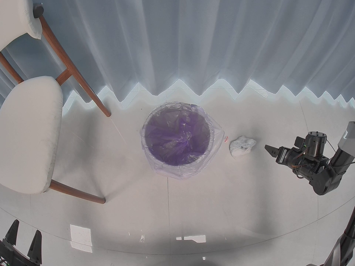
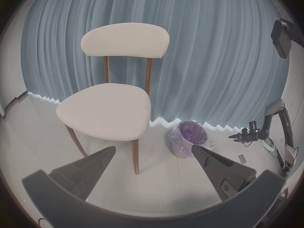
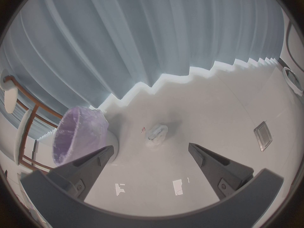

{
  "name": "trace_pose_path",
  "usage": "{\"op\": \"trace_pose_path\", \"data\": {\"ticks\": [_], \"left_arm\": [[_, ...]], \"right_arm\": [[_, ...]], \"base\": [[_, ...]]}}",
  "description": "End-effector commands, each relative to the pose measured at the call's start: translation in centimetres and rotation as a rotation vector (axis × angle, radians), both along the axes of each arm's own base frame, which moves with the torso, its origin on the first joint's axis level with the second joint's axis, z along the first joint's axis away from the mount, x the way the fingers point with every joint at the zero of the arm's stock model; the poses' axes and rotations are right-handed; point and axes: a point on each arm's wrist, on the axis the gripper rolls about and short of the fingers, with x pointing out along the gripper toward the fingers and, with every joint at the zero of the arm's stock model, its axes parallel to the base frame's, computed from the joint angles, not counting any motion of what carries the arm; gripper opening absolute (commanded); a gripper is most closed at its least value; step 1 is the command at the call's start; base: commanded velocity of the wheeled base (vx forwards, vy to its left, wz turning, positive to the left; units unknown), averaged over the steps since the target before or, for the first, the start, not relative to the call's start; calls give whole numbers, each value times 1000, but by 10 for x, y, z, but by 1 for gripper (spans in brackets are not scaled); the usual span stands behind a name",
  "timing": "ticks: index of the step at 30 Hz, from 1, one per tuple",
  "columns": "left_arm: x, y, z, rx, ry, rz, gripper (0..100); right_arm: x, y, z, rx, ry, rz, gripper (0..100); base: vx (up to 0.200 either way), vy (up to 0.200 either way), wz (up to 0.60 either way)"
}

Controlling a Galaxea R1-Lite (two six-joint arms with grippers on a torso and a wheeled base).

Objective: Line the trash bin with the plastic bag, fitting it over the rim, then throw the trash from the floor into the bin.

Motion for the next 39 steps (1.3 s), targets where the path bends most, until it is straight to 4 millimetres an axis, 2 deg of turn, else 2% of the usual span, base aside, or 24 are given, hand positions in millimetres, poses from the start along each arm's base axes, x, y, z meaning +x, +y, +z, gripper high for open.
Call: {"op": "trace_pose_path", "data": {"ticks": [1, 8, 9, 11, 15, 20, 29, 32, 39], "left_arm": [[0, 0, -6, 0, 5, -7, 100], [0, -1, -6, -1, 9, -53, 100], [0, -1, -6, -1, 9, -56, 100], [0, -1, -5, 1, 9, -67, 100], [0, -1, -5, -1, 8, -61, 100], [0, -2, -5, -1, 8, -99, 100], [-1, -3, -5, -5, 13, -153, 100], [-1, -3, -5, -2, 10, -144, 100], [0, -2, -6, -6, 8, -84, 100]], "right_arm": [[23, 7, -39, 6, 86, 28, 100], [54, 23, -56, 6, 125, 69, 100], [57, 23, -57, 6, 125, 69, 100], [76, 23, -62, 5, 119, 68, 100], [94, 20, -70, 7, 140, 63, 100], [106, 18, -82, 11, 176, 53, 100], [123, 17, -98, 10, 207, 45, 100], [133, 11, -110, 7, 208, 25, 100], [141, 11, -123, 5, 209, 21, 100]], "base": [[0, 0, 0], [0, 0, 0], [0, 0, 0], [0, 0, 0], [0, 0, 0], [0, 0, 0], [200, 0, 0], [0, 0, 0], [0, 0, 0]]}}
